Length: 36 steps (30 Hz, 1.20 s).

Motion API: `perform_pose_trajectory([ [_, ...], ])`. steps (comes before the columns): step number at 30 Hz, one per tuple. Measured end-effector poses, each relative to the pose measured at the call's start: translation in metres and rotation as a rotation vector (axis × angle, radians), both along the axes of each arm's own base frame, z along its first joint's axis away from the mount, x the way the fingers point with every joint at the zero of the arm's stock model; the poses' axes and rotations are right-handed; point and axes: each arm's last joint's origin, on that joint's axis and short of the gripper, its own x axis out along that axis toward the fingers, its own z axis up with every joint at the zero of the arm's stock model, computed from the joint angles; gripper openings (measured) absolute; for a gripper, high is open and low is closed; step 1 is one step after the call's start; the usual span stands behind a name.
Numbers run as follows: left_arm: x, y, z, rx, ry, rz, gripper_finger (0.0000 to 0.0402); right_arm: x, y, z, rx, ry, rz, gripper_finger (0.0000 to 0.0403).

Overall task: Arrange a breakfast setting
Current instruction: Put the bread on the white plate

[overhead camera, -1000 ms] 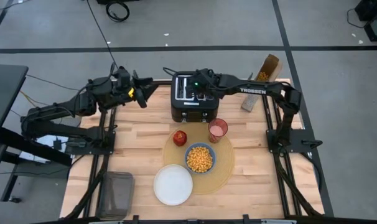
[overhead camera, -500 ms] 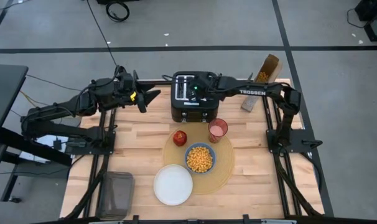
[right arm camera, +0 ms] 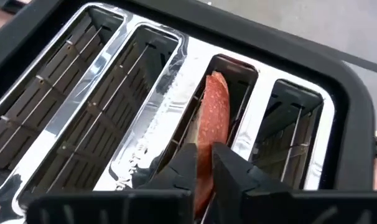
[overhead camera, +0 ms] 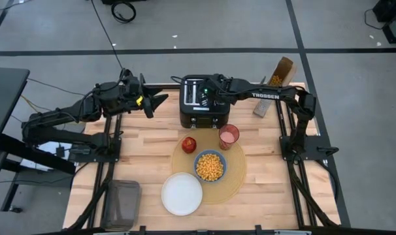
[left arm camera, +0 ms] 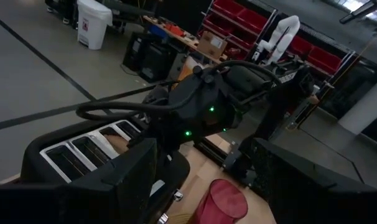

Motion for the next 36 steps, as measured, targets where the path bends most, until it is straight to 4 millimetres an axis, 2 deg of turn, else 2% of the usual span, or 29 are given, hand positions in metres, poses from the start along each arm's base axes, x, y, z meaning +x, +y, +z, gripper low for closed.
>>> perform_pose_trajectory([
  [4, -0.006, -0.001, 0.004, 0.006, -0.027, 0.000, 0.0267, 0.000, -0.001, 0.018, -0.053, 0.016, 0.021, 0.0018],
  [9, -0.015, -0.003, 0.010, 0.018, -0.063, 0.001, 0.0267, -0.004, -0.002, 0.064, -0.164, 0.016, 0.023, 0.0015],
  [16, -0.021, -0.004, 0.012, 0.040, -0.066, 0.002, 0.0267, -0.016, 0.003, 0.108, -0.195, 0.056, 0.092, 0.0015],
  [22, -0.021, -0.004, 0.009, 0.034, -0.036, 0.001, 0.0267, -0.020, 0.016, 0.122, -0.092, 0.040, 0.222, 0.0014],
  [28, -0.022, -0.005, -0.008, 0.015, 0.148, -0.042, 0.0269, -0.022, 0.037, 0.136, 0.026, -0.062, 0.430, 0.0014],
  [32, -0.021, -0.008, -0.009, 0.007, 0.159, -0.137, 0.0282, -0.025, 0.048, 0.144, 0.041, -0.096, 0.537, 0.0014],
  [36, -0.010, -0.007, -0.019, -0.004, 0.231, -0.200, 0.0307, -0.029, 0.058, 0.153, 0.023, -0.112, 0.657, 0.0014],
])
